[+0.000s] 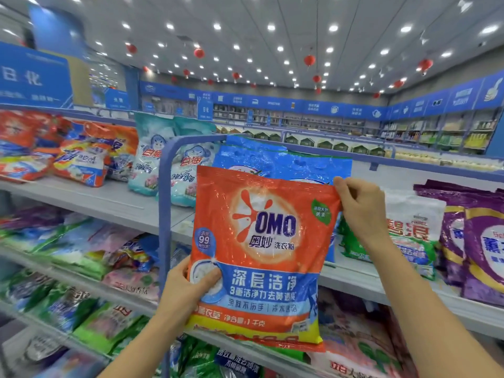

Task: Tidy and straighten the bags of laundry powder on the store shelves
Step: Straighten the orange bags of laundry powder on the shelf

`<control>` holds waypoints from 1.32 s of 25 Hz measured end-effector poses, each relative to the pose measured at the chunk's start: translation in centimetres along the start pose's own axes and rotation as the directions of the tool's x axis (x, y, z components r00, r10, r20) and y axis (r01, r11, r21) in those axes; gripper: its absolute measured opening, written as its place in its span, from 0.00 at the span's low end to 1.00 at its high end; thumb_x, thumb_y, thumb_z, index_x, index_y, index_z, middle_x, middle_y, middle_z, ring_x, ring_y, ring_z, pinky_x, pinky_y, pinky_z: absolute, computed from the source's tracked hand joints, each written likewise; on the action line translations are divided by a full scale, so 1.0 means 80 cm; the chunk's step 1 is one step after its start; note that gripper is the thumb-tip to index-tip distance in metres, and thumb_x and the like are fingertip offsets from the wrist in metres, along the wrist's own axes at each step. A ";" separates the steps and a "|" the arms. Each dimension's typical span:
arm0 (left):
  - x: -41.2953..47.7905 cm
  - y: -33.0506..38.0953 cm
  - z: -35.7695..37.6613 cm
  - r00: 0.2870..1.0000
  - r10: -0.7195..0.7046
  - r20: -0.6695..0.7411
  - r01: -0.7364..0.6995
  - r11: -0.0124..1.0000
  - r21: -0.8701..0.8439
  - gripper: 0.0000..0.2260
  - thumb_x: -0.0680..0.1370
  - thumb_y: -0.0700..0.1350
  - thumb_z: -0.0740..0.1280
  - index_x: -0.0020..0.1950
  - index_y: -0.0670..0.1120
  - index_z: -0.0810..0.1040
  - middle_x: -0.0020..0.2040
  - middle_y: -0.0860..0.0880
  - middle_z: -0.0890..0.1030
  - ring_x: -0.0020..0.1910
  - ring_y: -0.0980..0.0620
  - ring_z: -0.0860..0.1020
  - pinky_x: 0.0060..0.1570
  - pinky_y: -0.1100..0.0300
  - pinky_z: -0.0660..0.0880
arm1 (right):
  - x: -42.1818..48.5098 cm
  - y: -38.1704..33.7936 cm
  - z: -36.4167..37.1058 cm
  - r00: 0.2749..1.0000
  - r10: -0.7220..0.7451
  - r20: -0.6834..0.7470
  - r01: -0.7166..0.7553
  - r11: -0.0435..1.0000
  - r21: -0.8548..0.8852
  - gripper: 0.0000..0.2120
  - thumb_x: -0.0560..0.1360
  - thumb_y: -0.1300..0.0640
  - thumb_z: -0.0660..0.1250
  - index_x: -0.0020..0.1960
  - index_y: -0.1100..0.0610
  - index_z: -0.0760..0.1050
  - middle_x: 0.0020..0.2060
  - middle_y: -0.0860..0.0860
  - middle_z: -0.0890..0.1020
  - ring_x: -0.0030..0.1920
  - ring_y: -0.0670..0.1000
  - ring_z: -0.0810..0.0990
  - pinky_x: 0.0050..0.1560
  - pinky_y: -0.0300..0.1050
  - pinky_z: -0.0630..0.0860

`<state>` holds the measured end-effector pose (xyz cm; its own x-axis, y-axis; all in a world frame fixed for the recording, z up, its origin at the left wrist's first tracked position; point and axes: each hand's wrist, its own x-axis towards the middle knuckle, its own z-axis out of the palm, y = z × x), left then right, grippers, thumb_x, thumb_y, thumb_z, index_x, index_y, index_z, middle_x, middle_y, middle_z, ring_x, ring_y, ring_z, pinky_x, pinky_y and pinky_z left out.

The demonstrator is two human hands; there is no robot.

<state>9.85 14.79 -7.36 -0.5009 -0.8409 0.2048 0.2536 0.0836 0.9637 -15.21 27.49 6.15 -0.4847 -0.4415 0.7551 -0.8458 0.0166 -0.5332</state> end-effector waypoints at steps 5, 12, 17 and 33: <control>-0.007 0.015 -0.098 0.990 -0.043 -0.135 0.041 0.999 -0.019 0.48 0.38 0.67 0.78 0.51 0.42 0.77 0.40 0.43 0.85 0.37 0.43 0.84 0.33 0.55 0.80 | 0.012 -0.086 0.103 0.997 -0.079 -0.024 0.082 0.987 0.138 0.25 0.79 0.53 0.61 0.26 0.54 0.54 0.23 0.49 0.56 0.25 0.47 0.56 0.29 0.43 0.51; 0.008 0.074 -0.319 0.950 0.037 -0.311 -0.032 0.999 0.021 0.47 0.38 0.66 0.79 0.51 0.41 0.77 0.41 0.42 0.85 0.37 0.42 0.84 0.33 0.54 0.80 | 0.007 -0.233 0.291 0.975 -0.076 0.211 -0.063 0.809 0.585 0.10 0.81 0.53 0.55 0.49 0.58 0.70 0.33 0.50 0.72 0.26 0.41 0.71 0.28 0.34 0.71; 0.032 0.133 -0.492 0.896 0.118 -0.427 -0.105 0.993 0.054 0.39 0.45 0.58 0.81 0.49 0.42 0.77 0.34 0.47 0.84 0.30 0.49 0.83 0.25 0.60 0.78 | -0.046 -0.332 0.471 0.872 -0.088 0.481 -0.301 0.679 0.669 0.08 0.80 0.48 0.56 0.54 0.50 0.68 0.45 0.51 0.78 0.40 0.43 0.78 0.42 0.40 0.76; 0.178 0.117 -0.909 0.744 0.054 -0.666 -0.017 0.998 0.062 0.23 0.65 0.54 0.73 0.54 0.41 0.76 0.40 0.39 0.84 0.34 0.39 0.83 0.33 0.49 0.80 | -0.107 -0.530 0.918 0.409 -0.243 0.879 -0.745 0.466 0.476 0.25 0.65 0.41 0.65 0.60 0.47 0.71 0.54 0.44 0.82 0.53 0.47 0.81 0.60 0.49 0.75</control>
<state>65.29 -35.29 -7.89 0.1917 -0.9773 0.0905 0.2103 0.1310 0.9688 41.17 -35.30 -5.75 0.2033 -0.9736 0.1034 0.0730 -0.0903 -0.9932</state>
